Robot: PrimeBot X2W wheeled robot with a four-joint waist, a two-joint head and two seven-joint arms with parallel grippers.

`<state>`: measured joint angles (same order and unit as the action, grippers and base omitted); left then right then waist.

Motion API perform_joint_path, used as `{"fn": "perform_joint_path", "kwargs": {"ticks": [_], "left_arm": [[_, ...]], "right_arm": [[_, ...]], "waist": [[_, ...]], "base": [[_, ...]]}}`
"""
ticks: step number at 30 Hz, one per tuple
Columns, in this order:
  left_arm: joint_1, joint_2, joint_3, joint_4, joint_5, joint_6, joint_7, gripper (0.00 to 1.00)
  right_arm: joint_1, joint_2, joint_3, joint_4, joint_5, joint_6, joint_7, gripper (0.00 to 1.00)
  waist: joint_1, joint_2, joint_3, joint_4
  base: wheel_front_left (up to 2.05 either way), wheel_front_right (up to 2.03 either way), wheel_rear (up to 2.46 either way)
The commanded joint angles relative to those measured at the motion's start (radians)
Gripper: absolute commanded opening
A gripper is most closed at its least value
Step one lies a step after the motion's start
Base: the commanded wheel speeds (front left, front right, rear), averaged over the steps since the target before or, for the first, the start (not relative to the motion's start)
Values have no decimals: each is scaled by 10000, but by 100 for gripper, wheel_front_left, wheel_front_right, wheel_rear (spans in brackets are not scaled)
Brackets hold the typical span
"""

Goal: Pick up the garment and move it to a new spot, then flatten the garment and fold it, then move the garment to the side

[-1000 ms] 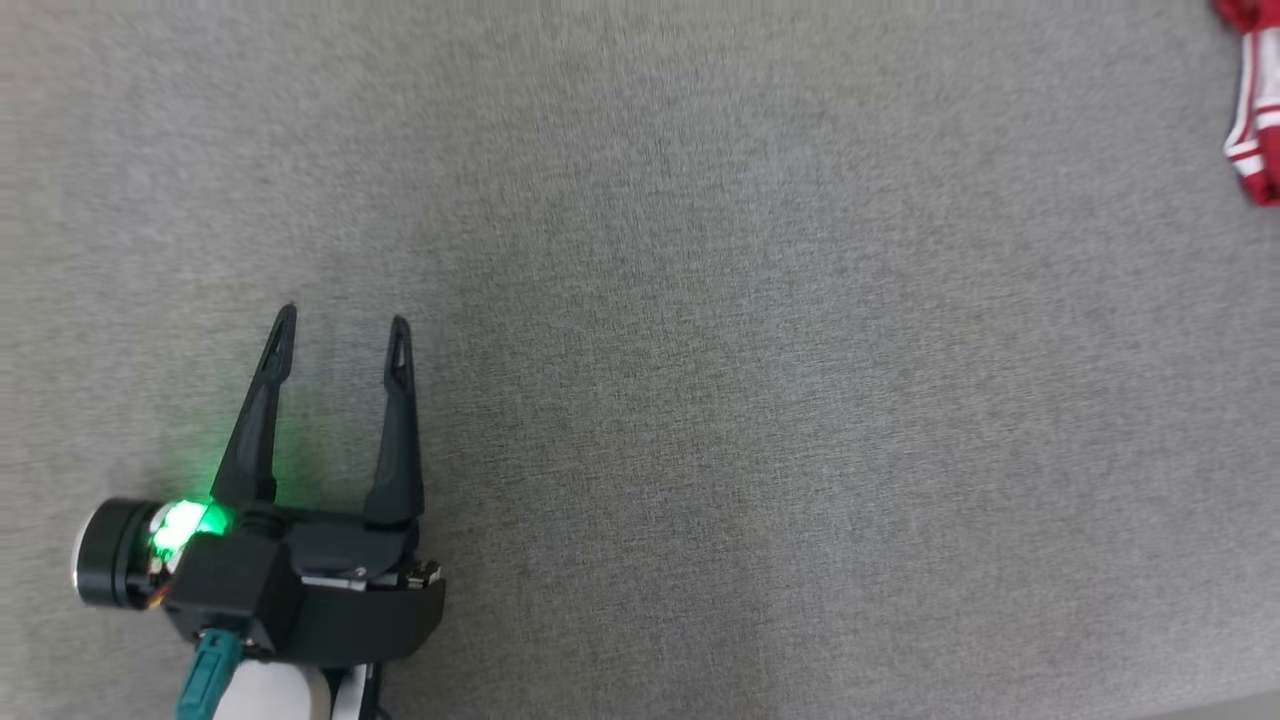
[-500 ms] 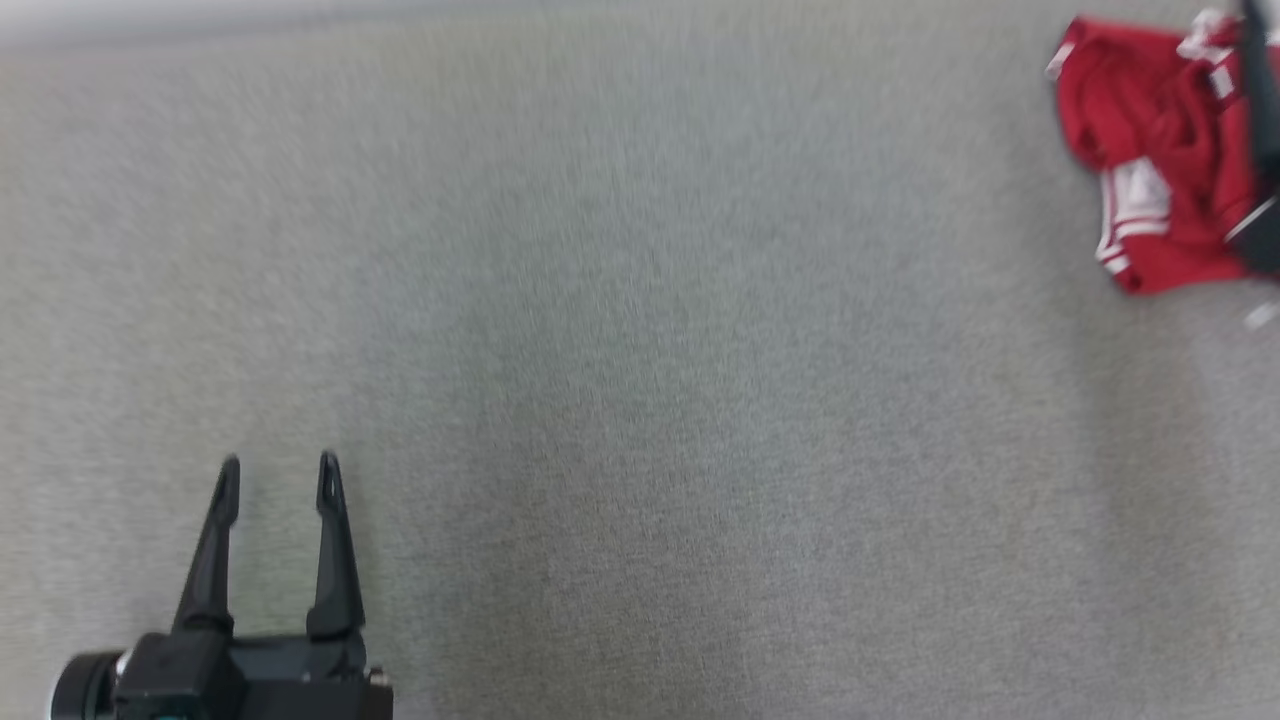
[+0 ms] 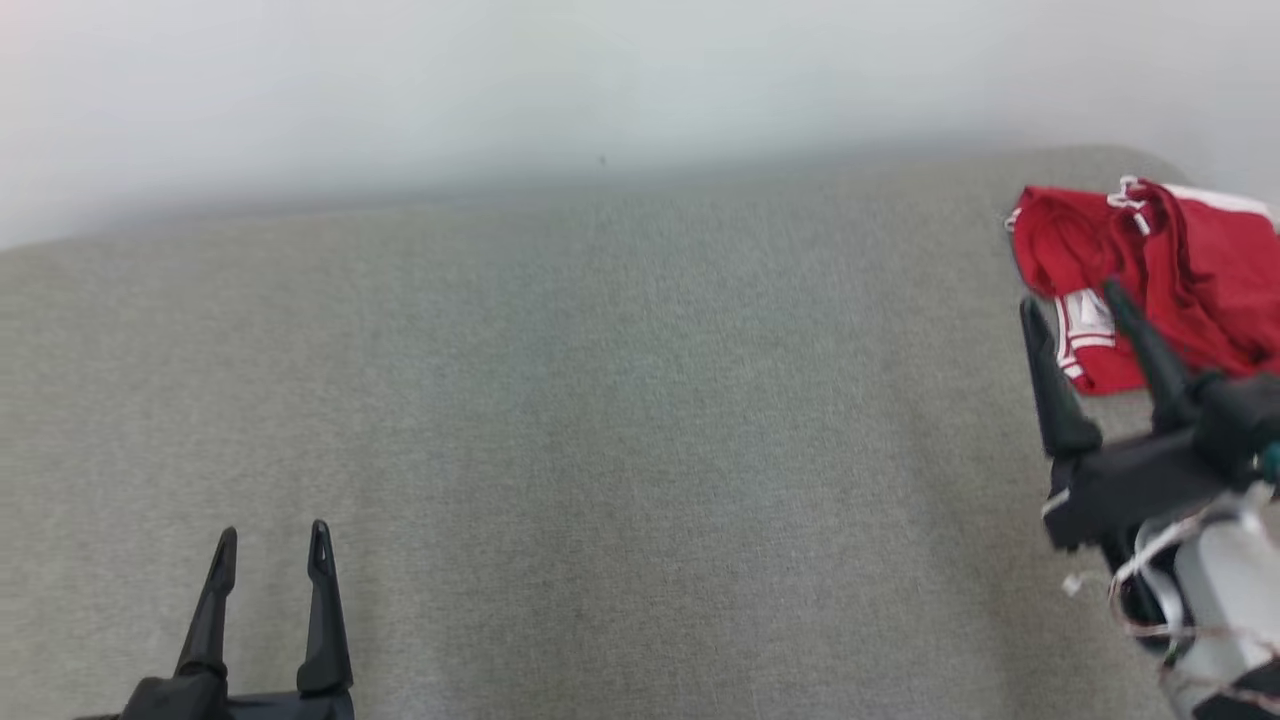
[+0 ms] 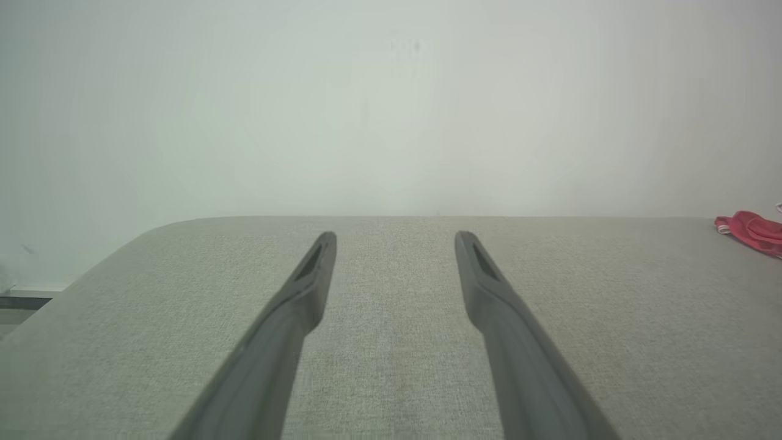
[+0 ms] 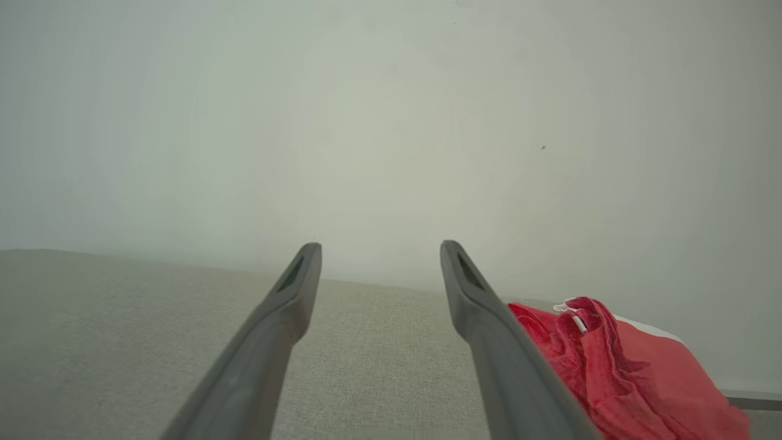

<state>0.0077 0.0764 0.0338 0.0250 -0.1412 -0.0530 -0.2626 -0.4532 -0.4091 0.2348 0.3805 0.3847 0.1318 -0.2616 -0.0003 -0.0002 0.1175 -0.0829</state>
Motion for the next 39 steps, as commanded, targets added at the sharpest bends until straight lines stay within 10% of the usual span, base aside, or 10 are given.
{"fn": "perform_joint_path", "kwargs": {"ticks": [1, 18, 35, 36, 39], "left_arm": [[174, -21, 30, 72, -32, -36, -28, 100], [565, -201, 197, 611, -171, -163, -28, 100], [498, -223, 121, 982, 133, -256, -28, 100], [514, -203, 84, 1020, 90, -261, 0, 0], [542, -226, 66, 1311, 69, -262, 17, 0]], "right_arm": [[357, 150, -99, -116, -26, -30, -38, 100], [4439, 2219, -1590, -2220, -502, -30, 64, 100], [4834, 2449, -1587, -2237, -705, -30, 195, 100], [4767, 2462, -1586, -2232, -688, 2, 215, 0], [4844, 2514, -1559, -1974, -666, 2, 249, 0]], "waist": [[3, 2, -380, 228], [3, 2, -1079, 536], [3, 2, -1145, 573], [4, 2, -1147, 572], [4, 2, -1147, 572]], "base": [[0, 0, 0], [0, 0, 0], [0, 0, 0], [0, 0, 0], [0, 0, 0]]}}
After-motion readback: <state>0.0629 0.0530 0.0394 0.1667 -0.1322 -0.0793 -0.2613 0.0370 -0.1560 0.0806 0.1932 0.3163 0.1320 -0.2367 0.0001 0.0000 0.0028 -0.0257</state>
